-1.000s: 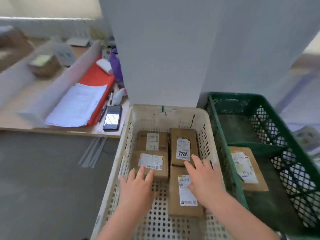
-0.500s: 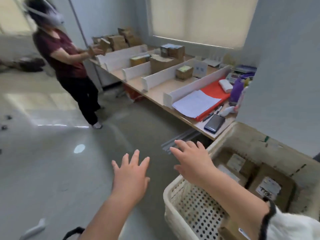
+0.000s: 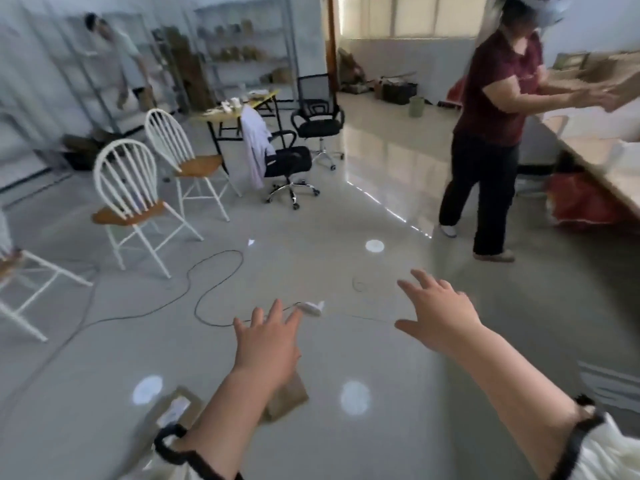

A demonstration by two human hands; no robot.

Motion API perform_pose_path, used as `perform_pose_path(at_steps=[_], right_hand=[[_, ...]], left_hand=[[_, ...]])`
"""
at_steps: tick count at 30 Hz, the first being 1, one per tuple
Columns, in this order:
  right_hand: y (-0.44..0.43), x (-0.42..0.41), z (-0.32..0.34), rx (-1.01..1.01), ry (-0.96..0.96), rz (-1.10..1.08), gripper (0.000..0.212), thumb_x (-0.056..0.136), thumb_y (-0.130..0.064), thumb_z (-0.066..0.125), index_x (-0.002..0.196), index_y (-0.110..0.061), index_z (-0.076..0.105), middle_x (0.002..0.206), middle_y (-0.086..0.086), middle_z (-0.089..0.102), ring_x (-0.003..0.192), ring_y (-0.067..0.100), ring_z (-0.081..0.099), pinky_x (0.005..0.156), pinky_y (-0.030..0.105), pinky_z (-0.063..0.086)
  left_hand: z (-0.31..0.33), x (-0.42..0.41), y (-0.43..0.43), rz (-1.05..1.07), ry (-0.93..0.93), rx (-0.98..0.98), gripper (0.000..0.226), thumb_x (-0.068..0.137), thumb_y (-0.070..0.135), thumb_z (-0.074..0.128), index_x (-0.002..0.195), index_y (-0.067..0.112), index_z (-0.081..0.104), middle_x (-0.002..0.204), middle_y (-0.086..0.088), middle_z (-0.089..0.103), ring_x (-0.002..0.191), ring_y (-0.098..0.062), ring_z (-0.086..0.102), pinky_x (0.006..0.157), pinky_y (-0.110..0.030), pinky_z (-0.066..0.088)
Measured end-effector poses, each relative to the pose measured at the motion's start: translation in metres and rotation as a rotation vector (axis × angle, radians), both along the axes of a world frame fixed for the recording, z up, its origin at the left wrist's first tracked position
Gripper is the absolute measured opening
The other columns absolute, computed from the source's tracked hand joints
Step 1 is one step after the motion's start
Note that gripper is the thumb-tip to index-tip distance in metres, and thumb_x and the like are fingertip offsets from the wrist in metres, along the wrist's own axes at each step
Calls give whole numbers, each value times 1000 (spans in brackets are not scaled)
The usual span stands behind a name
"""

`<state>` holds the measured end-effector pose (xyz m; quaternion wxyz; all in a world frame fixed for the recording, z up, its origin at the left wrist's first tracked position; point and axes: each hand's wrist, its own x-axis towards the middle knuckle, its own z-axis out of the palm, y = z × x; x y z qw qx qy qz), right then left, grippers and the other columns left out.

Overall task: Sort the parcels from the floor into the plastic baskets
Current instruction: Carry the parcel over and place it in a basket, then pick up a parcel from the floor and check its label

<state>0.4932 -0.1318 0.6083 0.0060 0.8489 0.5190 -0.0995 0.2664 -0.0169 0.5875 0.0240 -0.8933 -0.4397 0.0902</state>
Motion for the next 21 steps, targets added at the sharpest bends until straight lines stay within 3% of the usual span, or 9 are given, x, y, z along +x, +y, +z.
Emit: perform_pose_path(at_steps=[5,11,17,21], right_hand=[[71,-51,-22,-109,11,289,73,86,-53,55,147,-31,20,156,-6,12,136,25,30,102,38,37],[122,-81,-67,-264,24,563,69,88,-51,52,147,-30,22,157,-8,13,136,23,31,105,36,36],[164,-77,-132,-317,-8,601,66,90,-53,48,147,-31,22,155,-8,16,135,20,33,100,33,39],[197,-84,-216,-398,44,572,63,91,-49,49,146,-27,26,154,-5,21,134,23,34,100,35,41]], left_hand=[[-29,-100,12,359,18,-89,68,91,45,50,147,33,13,156,-2,12,139,-32,20,105,-54,25],[-75,-149,-10,653,8,-211,72,89,45,53,147,35,13,156,-4,14,137,-34,26,107,-51,31],[-150,-147,-18,809,-11,-228,76,91,50,48,149,35,1,159,-2,12,141,-30,23,112,-54,20],[-229,-129,5,831,-30,-348,73,93,47,46,149,33,0,158,-1,13,140,-30,22,107,-50,28]])
